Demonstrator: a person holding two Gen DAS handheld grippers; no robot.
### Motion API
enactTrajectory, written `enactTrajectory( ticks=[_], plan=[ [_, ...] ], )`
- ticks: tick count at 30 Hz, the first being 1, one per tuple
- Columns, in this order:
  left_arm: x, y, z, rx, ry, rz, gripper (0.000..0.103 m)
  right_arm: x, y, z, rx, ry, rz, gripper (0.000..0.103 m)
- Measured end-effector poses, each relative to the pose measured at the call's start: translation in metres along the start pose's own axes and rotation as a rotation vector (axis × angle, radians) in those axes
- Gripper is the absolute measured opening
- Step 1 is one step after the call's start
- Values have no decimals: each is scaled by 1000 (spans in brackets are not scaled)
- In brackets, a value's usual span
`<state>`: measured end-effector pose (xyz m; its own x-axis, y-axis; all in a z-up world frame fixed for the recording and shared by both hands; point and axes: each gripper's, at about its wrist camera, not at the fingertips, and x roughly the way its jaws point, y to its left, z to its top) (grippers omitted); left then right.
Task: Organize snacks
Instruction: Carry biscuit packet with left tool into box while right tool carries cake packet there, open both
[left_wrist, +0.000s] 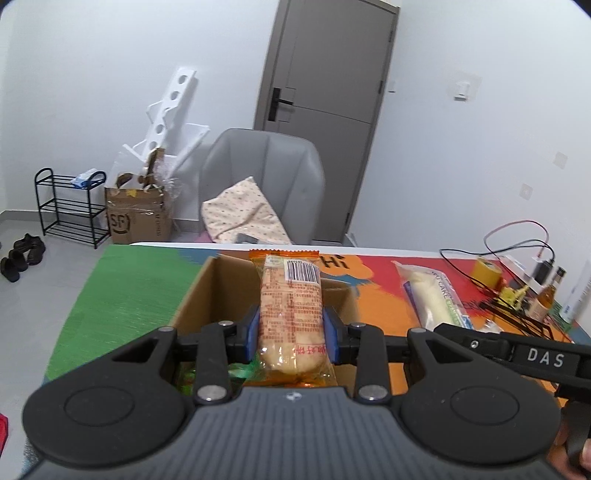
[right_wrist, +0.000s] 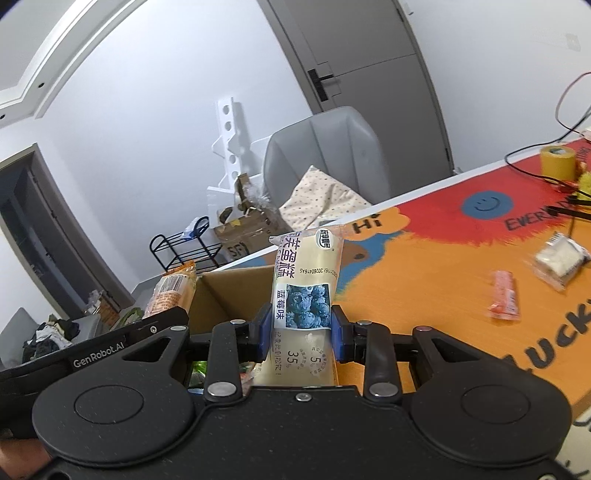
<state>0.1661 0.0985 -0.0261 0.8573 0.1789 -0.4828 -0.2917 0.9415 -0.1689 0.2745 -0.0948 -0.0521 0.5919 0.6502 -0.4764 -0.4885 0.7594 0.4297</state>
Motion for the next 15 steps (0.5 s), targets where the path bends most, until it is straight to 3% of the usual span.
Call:
enactTrajectory(
  ticks=[5, 9, 15],
  plan=[
    [7, 15, 4, -28, 8, 32, 34, 12, 11, 3, -16, 15, 17, 30],
    [11, 25, 7, -41, 6, 77, 42, 22, 20, 3, -26, 30, 32, 30],
    [6, 38, 6, -76, 5, 83, 54, 29, 32, 2, -33, 48, 74, 31]
  ],
)
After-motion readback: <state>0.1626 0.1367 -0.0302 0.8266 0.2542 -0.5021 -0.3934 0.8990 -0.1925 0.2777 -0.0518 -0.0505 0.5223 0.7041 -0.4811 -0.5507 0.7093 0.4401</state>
